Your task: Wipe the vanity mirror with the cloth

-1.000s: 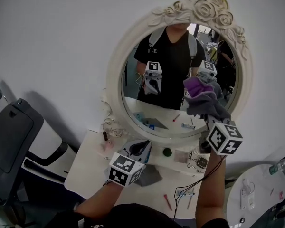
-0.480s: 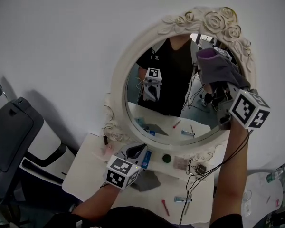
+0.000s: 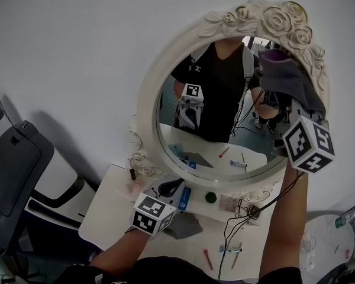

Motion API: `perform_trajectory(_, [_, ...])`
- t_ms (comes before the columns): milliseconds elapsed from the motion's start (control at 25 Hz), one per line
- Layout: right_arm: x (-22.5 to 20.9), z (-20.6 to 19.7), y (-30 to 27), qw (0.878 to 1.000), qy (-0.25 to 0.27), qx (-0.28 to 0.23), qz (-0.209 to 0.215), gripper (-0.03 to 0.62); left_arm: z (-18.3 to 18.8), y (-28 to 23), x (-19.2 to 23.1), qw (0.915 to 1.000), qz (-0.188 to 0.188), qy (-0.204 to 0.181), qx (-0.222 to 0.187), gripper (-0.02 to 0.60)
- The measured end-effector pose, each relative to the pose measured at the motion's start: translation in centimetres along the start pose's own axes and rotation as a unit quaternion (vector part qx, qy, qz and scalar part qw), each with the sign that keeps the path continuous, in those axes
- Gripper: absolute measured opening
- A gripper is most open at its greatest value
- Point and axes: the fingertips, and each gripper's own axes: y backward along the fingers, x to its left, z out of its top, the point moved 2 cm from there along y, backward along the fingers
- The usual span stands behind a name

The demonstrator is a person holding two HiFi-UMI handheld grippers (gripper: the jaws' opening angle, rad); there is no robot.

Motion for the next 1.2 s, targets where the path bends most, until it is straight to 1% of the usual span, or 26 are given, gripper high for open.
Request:
perform_trajectory(80, [0.0, -0.1, 0.1, 1.0, -0.012, -0.005, 0.011, 0.028, -0.1, -0.3, 0.4, 1.0, 0.002, 0.004, 0.0, 0.0])
perform_trajectory(240, [0.3, -1.4, 0.9, 1.0, -0.01, -0.002, 0.02, 0.028, -0.7, -1.0, 0.4, 0.9999, -0.003, 0.01, 0.006, 0.0])
perform_trajectory(520, [1.0, -5.7, 2.9, 0.999, -0.014, 0.018, 0.039, 0.029, -1.1, -2.5, -0.4, 0.9996, -0.02, 0.01, 0.016, 0.0])
perform_trajectory(680, [1.2, -7.9, 4.0, 0.998, -0.029, 0.027, 0.046, 0.028, -1.3, -3.1, -1.0, 0.9994, -0.028, 0.008, 0.02, 0.0])
perform_trajectory(920, [1.4, -10.8, 5.5, 0.997, -0.042, 0.034, 0.049, 0.028, -1.7, -3.1, -1.6, 0.9992, -0.032, 0.007, 0.023, 0.0])
perform_trajectory(1200, [2.0, -14.5, 7.4, 0.995, -0.064, 0.059, 0.049, 0.029, -2.1, -2.6, -1.6, 0.9992, -0.028, 0.007, 0.029, 0.0])
